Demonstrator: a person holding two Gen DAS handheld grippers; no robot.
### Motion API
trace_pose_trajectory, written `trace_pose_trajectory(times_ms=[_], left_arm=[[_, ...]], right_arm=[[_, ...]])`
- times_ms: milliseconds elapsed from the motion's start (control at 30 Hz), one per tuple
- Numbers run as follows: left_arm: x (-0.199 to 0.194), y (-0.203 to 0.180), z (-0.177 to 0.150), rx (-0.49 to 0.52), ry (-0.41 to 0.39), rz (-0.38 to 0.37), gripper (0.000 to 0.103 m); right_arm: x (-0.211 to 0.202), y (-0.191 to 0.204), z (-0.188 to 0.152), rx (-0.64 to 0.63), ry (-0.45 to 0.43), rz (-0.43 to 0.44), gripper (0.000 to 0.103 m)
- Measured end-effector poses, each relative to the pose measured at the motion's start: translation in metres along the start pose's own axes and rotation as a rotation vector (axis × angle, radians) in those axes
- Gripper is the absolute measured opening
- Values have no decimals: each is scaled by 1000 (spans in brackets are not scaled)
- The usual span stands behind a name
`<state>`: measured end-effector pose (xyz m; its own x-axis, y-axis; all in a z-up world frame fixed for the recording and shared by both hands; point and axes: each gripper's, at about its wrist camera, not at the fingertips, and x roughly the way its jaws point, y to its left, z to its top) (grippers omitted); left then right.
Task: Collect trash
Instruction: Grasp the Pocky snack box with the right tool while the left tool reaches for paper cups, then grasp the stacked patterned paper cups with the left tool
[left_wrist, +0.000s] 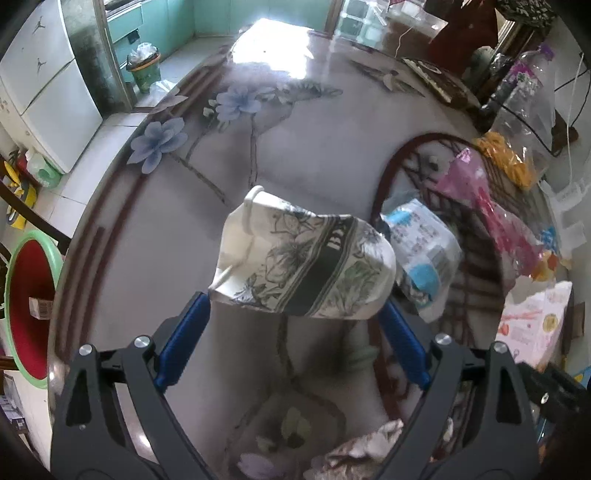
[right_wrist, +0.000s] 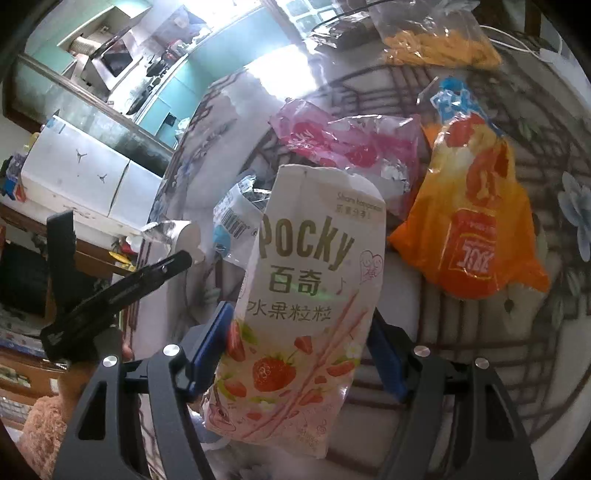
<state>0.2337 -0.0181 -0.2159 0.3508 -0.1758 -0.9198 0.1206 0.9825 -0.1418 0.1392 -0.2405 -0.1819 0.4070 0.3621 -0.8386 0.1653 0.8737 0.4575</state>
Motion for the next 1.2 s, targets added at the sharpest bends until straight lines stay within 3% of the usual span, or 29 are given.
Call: trace_pose_trajectory(times_ms=[167, 400, 700, 767, 833, 1000, 1200], left_arm=[[-4, -1, 11, -11, -20, -2, 89], [-24, -2, 21, 46, -129, 37, 94], [13, 0, 44, -34, -37, 0, 95], [22, 0, 45, -58, -12, -14, 88], [27, 2, 45, -86, -1, -36, 58], [20, 5, 43, -98, -25, -77, 55], [-29, 2, 29, -27, -124, -92, 55]], right_arm=[[0, 6, 1, -19, 5, -6, 69], [1, 7, 0, -13, -1, -7, 69], [11, 5, 1, -8, 24, -12, 69], [13, 5, 4, -8, 27, -18, 69], [12, 5, 5, -11, 19, -22, 69], [6, 9, 7, -27, 0, -33, 69], [-3, 26, 1, -65, -15, -20, 69]])
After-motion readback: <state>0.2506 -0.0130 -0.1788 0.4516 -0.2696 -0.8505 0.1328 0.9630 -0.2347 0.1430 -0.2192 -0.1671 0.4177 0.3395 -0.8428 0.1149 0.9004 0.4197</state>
